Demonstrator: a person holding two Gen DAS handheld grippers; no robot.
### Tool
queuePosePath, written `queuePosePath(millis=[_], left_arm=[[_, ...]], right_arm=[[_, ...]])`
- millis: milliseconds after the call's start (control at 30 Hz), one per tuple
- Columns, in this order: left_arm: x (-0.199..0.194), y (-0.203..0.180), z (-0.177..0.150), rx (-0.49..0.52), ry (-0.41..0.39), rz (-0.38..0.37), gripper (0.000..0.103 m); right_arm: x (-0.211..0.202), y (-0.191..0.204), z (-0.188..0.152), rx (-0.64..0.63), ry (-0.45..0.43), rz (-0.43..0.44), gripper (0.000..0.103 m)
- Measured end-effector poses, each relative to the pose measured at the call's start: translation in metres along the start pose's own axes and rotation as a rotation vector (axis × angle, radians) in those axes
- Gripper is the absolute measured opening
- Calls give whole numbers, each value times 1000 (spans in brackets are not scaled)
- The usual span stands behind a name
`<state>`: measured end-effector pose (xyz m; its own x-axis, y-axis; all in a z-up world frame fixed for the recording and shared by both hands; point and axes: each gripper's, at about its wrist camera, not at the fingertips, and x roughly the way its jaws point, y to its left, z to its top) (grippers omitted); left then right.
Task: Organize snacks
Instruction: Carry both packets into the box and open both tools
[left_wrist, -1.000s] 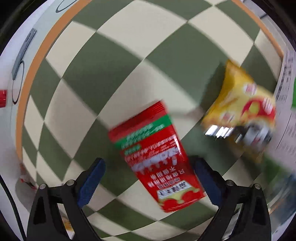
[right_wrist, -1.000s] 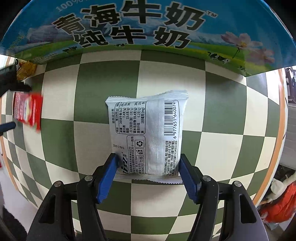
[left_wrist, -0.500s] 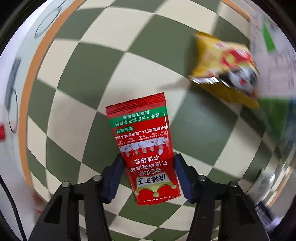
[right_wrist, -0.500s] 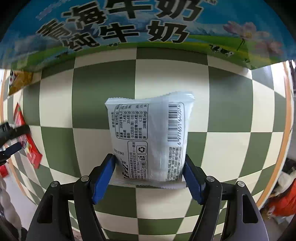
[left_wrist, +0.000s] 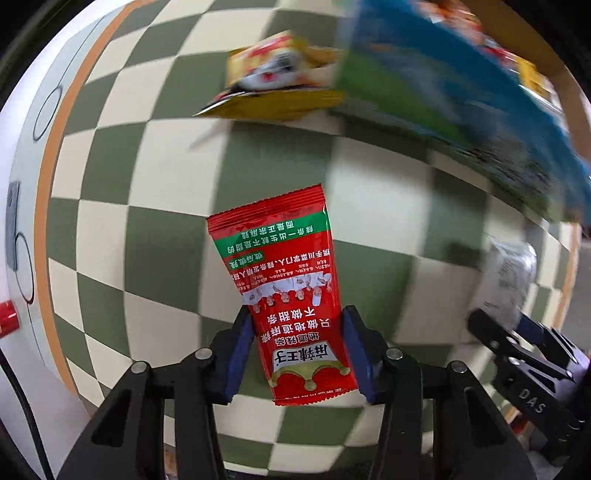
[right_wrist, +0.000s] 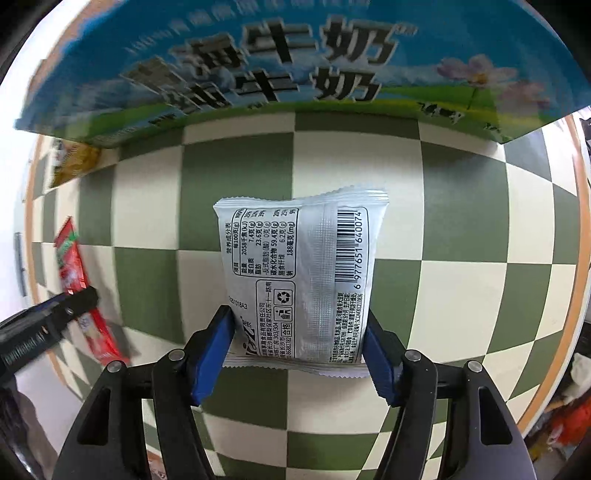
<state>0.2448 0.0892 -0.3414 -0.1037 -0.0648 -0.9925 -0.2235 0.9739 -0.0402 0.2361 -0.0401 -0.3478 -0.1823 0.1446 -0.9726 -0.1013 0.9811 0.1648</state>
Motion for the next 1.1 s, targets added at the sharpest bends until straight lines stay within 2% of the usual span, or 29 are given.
queuePosePath(millis=[167,233,300,400,433,467,600,700,833,967,1100], left_arm=[[-33,-25,-20,72,-58,-44,45],[-58,-41,-21,102,-92,-71,45],[-82,-44,-3,119,-117,-93,45],[-115,-44,-1,147,-159,-141,45],[-128,-53,7,162,-172,-160,45],[-144,-46,17,166,-180,-171,45],[-172,-70,48,194,-206,-216,45],[-184,-85,80,212,-211,-219,45],[-177,-100,125,218,-165,-202,45],[-159,-110,156,226,-124,-174,45],[-138,-118,172,238,-73,-140,48]], right_arm=[[-34,-11,-14,-11,-42,68,69],[-48,-18,-17,-9,-55,92,69],[-70,-27,-22,3,-77,128,69],[-103,-41,-24,16,-129,162,69],[-113,-45,-24,23,-146,176,69],[-126,-46,-24,30,-165,188,69],[-170,-63,-3,50,-245,227,69],[-192,-70,19,60,-296,234,69],[-201,-76,51,83,-319,240,69],[-183,-79,88,108,-302,231,69],[-169,-77,107,121,-274,228,69]])
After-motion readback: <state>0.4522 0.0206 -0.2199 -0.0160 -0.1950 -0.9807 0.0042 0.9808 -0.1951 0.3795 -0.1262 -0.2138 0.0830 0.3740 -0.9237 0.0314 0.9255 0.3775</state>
